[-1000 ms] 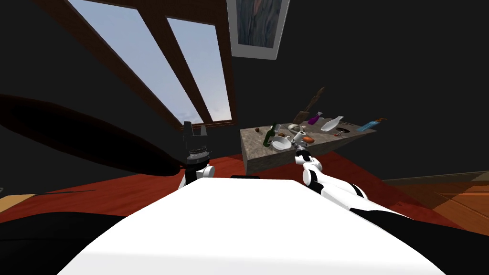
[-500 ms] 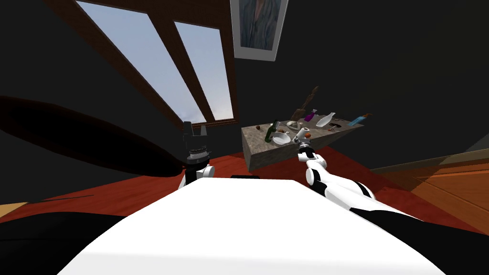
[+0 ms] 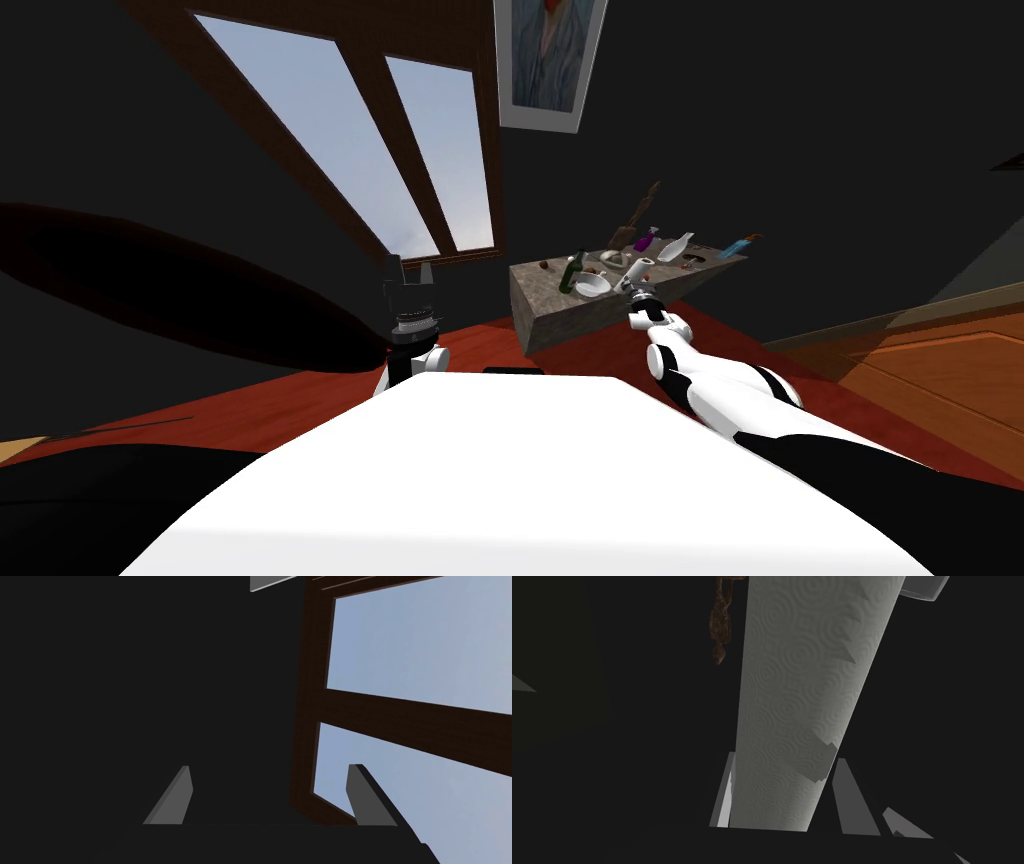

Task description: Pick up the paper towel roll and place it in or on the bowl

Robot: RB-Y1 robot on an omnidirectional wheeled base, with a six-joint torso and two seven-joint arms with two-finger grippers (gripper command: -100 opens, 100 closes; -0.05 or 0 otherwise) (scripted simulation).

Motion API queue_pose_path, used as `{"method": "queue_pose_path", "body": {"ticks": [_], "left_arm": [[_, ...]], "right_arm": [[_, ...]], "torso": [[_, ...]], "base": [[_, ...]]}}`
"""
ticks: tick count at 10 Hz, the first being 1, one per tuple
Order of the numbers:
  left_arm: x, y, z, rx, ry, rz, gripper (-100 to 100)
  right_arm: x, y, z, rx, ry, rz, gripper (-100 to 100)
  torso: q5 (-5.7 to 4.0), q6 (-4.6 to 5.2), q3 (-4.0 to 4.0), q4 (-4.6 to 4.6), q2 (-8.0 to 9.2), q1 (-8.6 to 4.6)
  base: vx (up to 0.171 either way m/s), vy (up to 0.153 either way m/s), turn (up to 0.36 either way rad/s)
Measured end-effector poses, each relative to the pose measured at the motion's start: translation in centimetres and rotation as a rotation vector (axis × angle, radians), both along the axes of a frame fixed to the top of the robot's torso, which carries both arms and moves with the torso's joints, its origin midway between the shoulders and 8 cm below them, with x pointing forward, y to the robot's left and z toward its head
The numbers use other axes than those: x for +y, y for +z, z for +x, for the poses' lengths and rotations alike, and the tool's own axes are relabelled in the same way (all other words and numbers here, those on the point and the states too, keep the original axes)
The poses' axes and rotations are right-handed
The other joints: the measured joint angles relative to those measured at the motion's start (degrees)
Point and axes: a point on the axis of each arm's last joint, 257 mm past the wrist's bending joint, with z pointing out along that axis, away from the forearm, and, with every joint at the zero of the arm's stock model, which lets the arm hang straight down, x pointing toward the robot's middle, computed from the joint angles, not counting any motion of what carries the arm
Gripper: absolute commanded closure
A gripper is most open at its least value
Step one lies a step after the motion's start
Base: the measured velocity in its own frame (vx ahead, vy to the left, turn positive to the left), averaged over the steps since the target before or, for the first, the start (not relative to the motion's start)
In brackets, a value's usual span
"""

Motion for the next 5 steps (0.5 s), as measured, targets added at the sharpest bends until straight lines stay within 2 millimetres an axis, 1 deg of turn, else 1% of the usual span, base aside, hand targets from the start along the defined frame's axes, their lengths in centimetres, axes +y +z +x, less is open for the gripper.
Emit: {"method": "queue_pose_path", "body": {"ticks": [2,4,5], "left_arm": [[0.0,0.0,0.0,0.0,0.0,0.0,0],[0.0,0.0,0.0,0.0,0.0,0.0,0],[0.0,0.0,0.0,0.0,0.0,0.0,0]], "right_arm": [[0.0,0.5,0.1,-0.009,0.006,0.003,100],[-0.1,1.9,0.7,-0.019,0.012,0.012,100],[-0.2,2.1,0.9,-0.018,0.016,0.016,100]], "torso": [[-0.07,0.03,-0.09,-0.04,-0.15,-0.41],[-0.07,-0.01,-0.14,-0.07,-0.24,-0.3],[-0.07,-0.05,-0.21,-0.1,-0.35,-0.29]], "base": [[-0.018,0.034,0.003],[0.004,0.078,0.018],[0.038,0.074,0.058]]}}
